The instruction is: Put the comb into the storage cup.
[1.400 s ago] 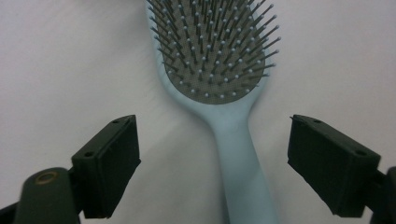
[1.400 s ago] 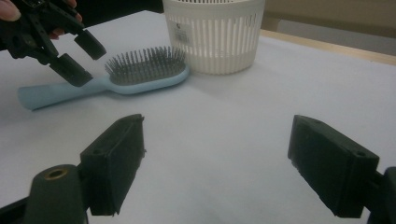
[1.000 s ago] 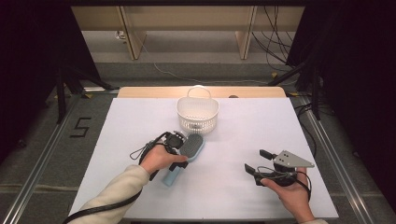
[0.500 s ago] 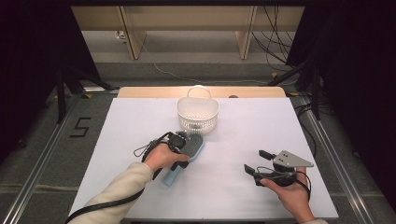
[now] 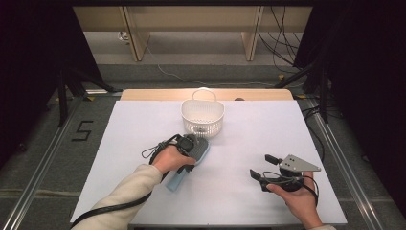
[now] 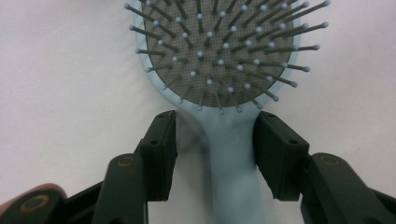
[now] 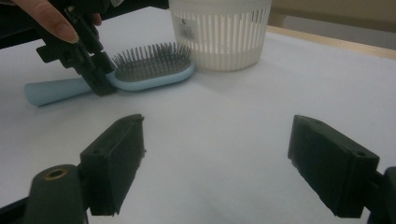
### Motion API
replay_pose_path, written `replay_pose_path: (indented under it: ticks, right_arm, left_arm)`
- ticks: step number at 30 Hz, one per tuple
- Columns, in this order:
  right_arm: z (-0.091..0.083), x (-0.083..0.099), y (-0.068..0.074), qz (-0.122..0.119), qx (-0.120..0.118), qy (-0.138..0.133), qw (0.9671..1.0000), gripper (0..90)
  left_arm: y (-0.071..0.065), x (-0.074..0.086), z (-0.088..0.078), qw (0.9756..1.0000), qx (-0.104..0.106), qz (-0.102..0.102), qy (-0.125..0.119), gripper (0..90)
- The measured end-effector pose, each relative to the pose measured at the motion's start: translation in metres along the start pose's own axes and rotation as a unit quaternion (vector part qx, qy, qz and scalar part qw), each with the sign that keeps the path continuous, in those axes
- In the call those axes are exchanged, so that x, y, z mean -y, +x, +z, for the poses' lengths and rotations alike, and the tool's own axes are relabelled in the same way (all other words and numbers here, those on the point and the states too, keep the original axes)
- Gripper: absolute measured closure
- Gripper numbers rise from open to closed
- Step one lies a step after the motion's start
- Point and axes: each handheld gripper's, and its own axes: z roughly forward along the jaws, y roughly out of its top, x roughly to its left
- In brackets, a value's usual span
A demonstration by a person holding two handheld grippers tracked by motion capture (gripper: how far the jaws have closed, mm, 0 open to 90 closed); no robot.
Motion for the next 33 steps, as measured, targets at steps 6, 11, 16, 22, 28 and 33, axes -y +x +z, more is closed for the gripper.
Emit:
replay_pose_path:
  ticks: [6, 11, 16, 22, 28, 33]
  right_arm:
    - [-0.0005, 0.0000, -0.0003, 0.001, 0.001, 0.000, 1.0000, 19.3]
    - [-0.0002, 0.0001, -0.0002, 0.001, 0.000, 0.001, 1.0000, 19.3]
    - [-0.0002, 0.0002, -0.0003, 0.000, 0.000, 0.001, 1.0000, 19.3]
    - [-0.0004, 0.0001, -0.0002, 0.000, 0.000, 0.001, 1.0000, 19.4]
    - [-0.0003, 0.0003, -0.0004, 0.000, 0.001, 0.002, 1.0000, 19.4]
    - [-0.0004, 0.0003, -0.0002, 0.000, 0.001, 0.002, 1.0000, 19.4]
  left_arm:
    - [0.0000, -0.0031, 0.0001, 1.0000, 0.004, -0.003, 0.006, 55.2]
    - [-0.0023, -0.0044, 0.0001, 0.9999, 0.001, -0.005, 0.011, 58.2]
    - [-0.0024, -0.0039, -0.0001, 0.9999, 0.001, -0.012, 0.011, 60.3]
    - [-0.0018, -0.0033, -0.0006, 0.9997, 0.004, -0.019, 0.012, 62.5]
    - [-0.0020, -0.0029, -0.0009, 0.9996, 0.002, -0.024, 0.013, 65.3]
    - [0.0002, -0.0020, -0.0012, 0.9996, 0.008, -0.025, 0.011, 66.5]
